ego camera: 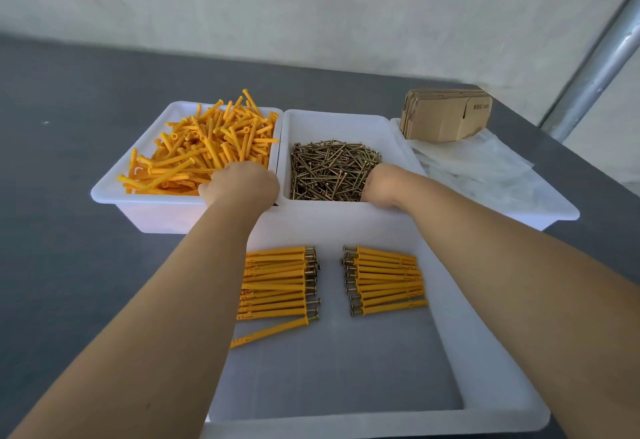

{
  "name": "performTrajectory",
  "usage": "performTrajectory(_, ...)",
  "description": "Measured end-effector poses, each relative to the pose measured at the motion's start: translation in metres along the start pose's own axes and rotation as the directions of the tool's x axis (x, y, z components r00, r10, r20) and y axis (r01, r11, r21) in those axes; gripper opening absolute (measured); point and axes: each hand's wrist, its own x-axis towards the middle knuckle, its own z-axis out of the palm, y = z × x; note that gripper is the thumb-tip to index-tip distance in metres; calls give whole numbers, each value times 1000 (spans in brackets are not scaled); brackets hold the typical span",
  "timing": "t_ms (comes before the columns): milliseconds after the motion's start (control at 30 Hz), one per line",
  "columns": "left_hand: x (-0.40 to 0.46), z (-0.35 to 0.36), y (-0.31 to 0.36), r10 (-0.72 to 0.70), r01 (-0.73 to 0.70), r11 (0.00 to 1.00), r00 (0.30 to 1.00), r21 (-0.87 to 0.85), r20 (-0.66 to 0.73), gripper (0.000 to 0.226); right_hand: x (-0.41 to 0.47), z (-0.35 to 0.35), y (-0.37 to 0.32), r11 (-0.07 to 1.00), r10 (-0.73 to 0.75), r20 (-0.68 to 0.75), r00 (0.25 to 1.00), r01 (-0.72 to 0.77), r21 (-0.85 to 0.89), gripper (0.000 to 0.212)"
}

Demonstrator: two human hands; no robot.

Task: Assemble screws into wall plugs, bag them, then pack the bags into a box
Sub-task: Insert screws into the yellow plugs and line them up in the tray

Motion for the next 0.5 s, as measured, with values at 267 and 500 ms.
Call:
performTrajectory(267, -3, -5, -3, 100, -508, 760, 708, -406, -699, 12, -3, -2, 0, 988, 23, -42, 999, -16, 151, 38)
performTrajectory(500, -18, -4, 7, 340, -547, 436, 835, -715, -432, 43, -3, 0, 23, 879, 8, -449, 894, 208, 429, 40)
